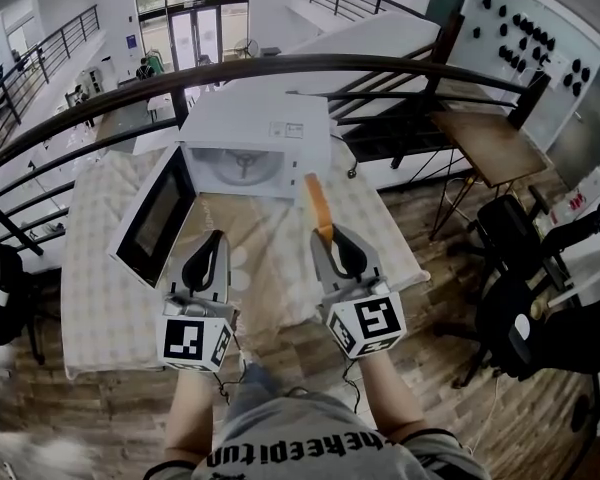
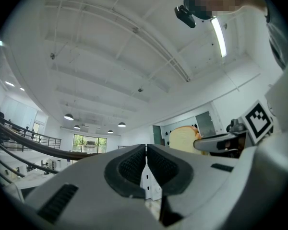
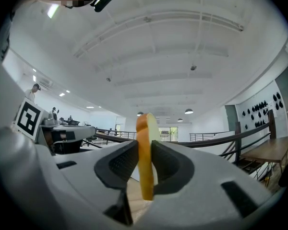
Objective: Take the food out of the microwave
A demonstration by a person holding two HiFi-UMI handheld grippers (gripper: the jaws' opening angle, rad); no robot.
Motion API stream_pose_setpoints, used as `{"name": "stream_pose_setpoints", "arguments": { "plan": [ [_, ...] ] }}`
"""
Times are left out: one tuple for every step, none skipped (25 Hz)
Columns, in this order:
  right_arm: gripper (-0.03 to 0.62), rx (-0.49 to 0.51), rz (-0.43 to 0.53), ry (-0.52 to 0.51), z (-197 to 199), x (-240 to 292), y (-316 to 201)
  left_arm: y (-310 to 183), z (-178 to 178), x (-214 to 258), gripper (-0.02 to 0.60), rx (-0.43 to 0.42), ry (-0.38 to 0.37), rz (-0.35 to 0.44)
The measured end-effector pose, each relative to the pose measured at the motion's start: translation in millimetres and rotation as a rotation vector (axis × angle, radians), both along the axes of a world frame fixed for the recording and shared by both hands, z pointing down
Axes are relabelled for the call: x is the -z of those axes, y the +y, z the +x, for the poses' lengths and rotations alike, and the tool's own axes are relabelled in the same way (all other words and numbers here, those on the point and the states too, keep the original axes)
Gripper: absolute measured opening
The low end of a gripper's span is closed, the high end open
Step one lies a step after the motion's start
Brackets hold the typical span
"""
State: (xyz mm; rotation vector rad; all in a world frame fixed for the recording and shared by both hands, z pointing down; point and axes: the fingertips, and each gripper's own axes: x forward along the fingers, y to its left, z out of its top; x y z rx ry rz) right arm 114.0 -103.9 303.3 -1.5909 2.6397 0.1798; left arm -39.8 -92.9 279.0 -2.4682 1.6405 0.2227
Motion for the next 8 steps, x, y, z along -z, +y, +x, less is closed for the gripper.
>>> {"name": "stream_pose_setpoints", "arguments": {
  "plan": [
    [0.089,0.002,0.001,0.000,-0.6,1.2,0.3,0.4,-0.4,0.4,0.011,0.002,-0.001,0.000],
    [0.089,0.004,0.002,-0.001,-1.2,2.3,0.5,0.6,-0.8,1.0,0.011,0.003,-0.001,0.000],
    [0.089,0.005,0.002,-0.003,-1.7,2.8,0.5,0.8,-1.3,1.5,0.011,0.004,-0.002,0.000],
    [0.089,0.005,0.002,-0.007,-2.0,2.5,0.4,1.0,-1.9,2.0,0.011,0.005,-0.002,0.001],
    [0.089,0.005,0.002,-0.010,-2.4,2.0,0.1,1.0,-2.6,2.3,0.012,0.006,-0.002,0.002],
    [0.089,0.005,0.002,-0.012,-2.8,1.7,-0.1,1.0,-3.1,2.6,0.011,0.007,-0.003,0.003],
    [0.089,0.005,0.002,-0.013,-3.3,1.5,-0.4,1.0,-3.7,2.7,0.011,0.007,-0.003,0.004],
    [0.089,0.006,0.002,-0.014,-3.7,1.4,-0.7,0.9,-4.1,2.9,0.011,0.008,-0.003,0.004]
  ]
}}
